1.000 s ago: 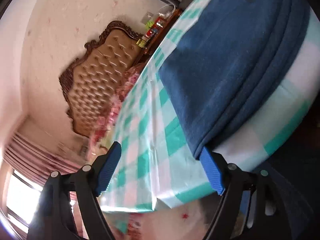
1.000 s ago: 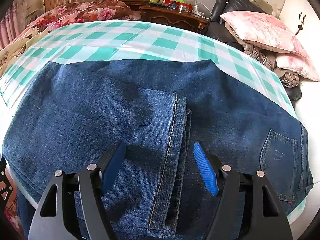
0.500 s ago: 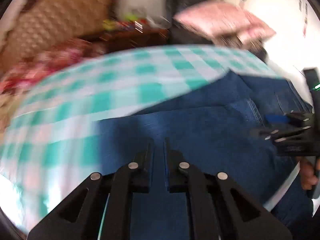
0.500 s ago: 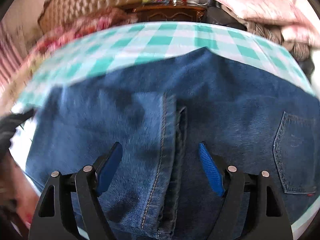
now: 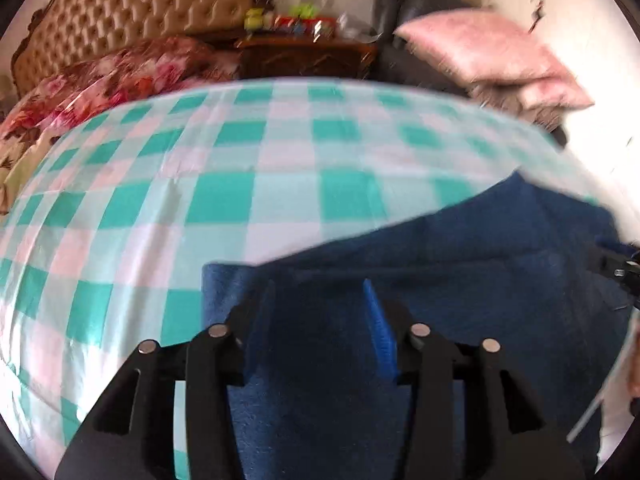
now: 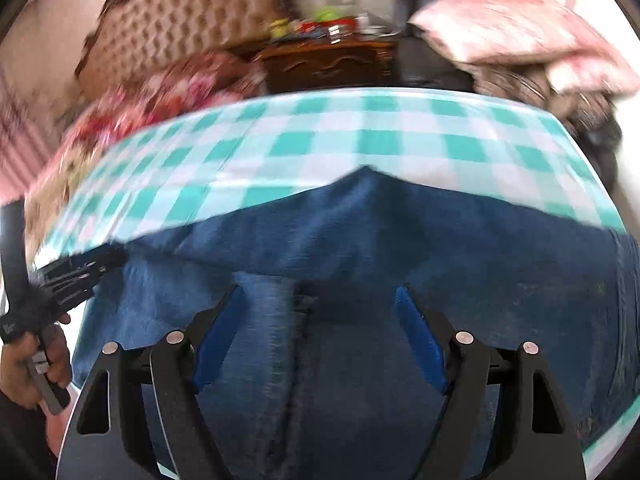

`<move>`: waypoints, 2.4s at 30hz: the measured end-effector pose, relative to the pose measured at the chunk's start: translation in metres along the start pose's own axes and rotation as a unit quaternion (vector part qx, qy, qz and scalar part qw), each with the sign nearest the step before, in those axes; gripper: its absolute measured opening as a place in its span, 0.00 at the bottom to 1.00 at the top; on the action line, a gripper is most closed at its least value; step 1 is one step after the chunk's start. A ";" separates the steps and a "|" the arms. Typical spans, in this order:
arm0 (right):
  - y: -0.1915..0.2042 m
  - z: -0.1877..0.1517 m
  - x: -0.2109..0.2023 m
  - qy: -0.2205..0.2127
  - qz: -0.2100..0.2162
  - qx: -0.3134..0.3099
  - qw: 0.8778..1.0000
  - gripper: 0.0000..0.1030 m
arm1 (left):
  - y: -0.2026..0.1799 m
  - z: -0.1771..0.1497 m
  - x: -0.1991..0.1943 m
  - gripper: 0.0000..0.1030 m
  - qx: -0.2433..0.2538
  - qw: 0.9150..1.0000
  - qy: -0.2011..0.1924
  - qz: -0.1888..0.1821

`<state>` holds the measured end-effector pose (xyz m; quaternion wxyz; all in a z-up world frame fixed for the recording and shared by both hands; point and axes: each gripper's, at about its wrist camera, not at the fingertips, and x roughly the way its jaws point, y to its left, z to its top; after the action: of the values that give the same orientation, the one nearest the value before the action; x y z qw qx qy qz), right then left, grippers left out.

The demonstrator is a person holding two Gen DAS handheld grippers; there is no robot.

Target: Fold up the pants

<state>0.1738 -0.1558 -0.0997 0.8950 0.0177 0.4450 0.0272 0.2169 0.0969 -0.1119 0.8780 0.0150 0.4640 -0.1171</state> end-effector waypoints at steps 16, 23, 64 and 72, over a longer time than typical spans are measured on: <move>0.016 -0.011 -0.017 -0.053 -0.043 -0.021 0.997 0.81 | 0.019 -0.079 -0.074 0.59 -0.088 0.994 -0.042 0.046; 0.062 -0.040 -0.025 -0.042 -0.005 -0.022 0.999 0.85 | 0.015 -0.114 -0.058 0.64 -0.102 0.992 -0.022 0.071; 0.083 -0.067 0.016 0.031 -0.048 -0.046 0.997 0.95 | 0.050 -0.026 -0.010 0.28 -0.056 0.995 0.011 0.085; 0.081 -0.048 0.015 0.000 -0.069 -0.048 0.996 0.92 | 0.044 -0.050 -0.021 0.31 -0.057 0.996 -0.010 0.070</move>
<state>0.1419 -0.0741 -0.1358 0.8944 -0.0566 0.4435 -0.0134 0.1747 0.1501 -0.1266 0.8880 -0.0032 0.4588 -0.0287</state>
